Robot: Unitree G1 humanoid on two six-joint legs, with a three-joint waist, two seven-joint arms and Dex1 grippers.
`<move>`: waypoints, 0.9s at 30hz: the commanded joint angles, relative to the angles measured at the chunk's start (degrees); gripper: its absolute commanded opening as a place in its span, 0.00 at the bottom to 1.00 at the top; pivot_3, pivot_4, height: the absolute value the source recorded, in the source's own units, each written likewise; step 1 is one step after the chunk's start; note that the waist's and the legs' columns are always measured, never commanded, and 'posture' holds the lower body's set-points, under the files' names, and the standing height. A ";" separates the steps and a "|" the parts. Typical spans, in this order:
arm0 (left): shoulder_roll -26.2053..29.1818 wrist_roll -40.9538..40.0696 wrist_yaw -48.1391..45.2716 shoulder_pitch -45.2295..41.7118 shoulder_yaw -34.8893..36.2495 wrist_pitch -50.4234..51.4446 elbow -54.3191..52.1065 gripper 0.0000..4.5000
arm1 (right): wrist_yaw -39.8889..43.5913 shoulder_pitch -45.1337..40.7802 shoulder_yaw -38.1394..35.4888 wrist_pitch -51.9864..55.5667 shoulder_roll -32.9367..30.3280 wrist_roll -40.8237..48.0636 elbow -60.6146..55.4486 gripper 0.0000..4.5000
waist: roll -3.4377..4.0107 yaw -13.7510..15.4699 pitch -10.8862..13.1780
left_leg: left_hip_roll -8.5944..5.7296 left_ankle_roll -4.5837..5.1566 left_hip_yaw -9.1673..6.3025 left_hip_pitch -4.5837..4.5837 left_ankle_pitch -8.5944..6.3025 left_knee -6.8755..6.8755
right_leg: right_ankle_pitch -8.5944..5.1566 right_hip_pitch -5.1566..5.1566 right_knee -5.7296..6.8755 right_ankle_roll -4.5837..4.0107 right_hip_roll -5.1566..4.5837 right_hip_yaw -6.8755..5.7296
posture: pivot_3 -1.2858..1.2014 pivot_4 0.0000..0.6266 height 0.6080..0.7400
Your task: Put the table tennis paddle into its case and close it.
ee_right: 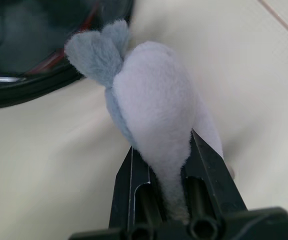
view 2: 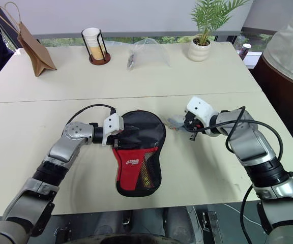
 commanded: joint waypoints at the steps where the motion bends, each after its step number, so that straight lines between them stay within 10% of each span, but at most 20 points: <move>1: 1.48 1.88 -0.23 1.88 -1.80 1.40 2.39 0.77 | 0.08 1.44 -2.13 2.65 -2.01 1.33 -3.63 0.01 | 0.00 0.00 0.00 | 0.00 0.00 -0.01 0.00 0.00 0.00 | 0.00 0.00 0.00 0.00 0.00 0.00 | 0.52 0.24 1.00; 27: 1.29 2.10 -0.39 1.16 -1.83 0.72 4.33 0.77 | -4.04 16.28 -4.08 17.83 -6.27 12.25 -29.58 0.01 | -0.10 -0.01 -0.12 | 0.01 0.00 -0.11 0.00 -0.01 0.00 | -0.09 0.00 -0.03 -0.12 0.00 -0.01 | 0.52 0.24 1.00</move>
